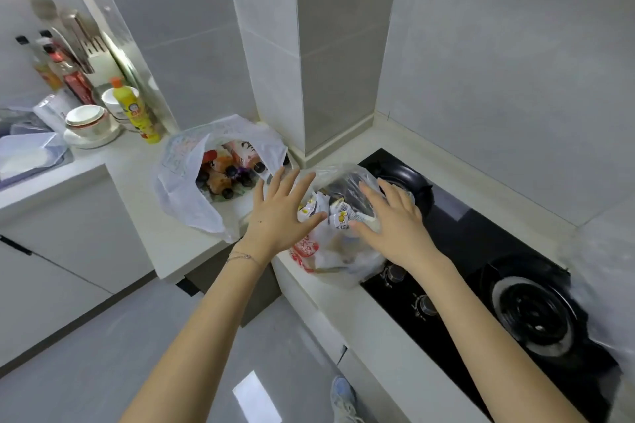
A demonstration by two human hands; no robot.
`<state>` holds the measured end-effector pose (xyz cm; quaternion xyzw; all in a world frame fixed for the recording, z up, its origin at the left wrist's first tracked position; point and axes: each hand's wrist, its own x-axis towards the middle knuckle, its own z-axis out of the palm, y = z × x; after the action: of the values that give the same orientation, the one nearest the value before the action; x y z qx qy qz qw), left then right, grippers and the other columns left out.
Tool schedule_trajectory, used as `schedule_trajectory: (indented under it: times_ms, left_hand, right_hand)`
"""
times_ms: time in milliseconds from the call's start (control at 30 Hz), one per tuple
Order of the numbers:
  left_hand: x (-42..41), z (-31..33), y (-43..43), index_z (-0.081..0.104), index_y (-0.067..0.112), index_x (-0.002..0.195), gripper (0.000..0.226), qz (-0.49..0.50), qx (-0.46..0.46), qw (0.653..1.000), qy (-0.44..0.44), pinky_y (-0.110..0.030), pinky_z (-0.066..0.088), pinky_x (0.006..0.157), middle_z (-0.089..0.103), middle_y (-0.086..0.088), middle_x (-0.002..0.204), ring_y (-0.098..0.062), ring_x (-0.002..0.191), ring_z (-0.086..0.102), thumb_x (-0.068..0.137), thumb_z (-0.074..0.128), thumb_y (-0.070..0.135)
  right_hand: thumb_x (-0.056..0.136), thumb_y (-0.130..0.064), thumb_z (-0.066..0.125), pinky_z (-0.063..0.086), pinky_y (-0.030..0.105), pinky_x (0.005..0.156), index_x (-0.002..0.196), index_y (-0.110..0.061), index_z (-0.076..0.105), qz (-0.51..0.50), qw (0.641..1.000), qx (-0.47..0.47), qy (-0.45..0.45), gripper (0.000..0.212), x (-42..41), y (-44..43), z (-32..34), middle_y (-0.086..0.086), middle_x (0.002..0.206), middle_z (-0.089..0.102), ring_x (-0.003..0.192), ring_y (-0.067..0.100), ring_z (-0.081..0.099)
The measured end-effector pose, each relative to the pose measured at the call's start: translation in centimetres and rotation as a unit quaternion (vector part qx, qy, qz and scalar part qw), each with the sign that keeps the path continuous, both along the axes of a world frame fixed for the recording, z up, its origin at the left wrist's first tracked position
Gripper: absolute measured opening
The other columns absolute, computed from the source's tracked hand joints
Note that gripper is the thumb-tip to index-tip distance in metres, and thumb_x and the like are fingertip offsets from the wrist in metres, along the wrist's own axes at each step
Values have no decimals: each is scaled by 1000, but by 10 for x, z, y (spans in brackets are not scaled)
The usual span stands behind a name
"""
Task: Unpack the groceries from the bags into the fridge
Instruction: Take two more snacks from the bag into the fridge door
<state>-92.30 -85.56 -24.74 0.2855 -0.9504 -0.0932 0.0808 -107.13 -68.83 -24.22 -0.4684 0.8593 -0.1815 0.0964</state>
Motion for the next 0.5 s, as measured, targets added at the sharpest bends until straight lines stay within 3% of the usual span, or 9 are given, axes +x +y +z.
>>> schedule_trajectory:
  times_ms: [300,433,500]
  left_hand:
    - [-53,-40,-49,13,34,154,93,-3,39,998,-54,-48,-4,118,11,3,163,-21,150,0,73,8,78]
    - [-71,-60,-63,16,32,154,71,-28,63,995,-71,-49,-3,119,11,3,163,-22,150,-2,93,37,64]
    - [-79,-70,-70,17,31,154,67,-47,66,994,-77,-50,-3,118,12,2,162,-22,150,-1,96,42,56]
  right_hand:
    - [95,-54,43,12,44,117,153,-32,14,16,998,41,-48,68,-60,-47,-35,-3,161,7,147,19,0]
    - [95,-52,46,16,41,118,153,-31,17,7,996,37,-87,68,-71,-56,-55,-2,160,12,146,17,4]
    - [96,-49,47,18,38,117,153,-30,19,-7,995,34,-93,66,-74,-59,-66,-1,159,16,145,17,8]
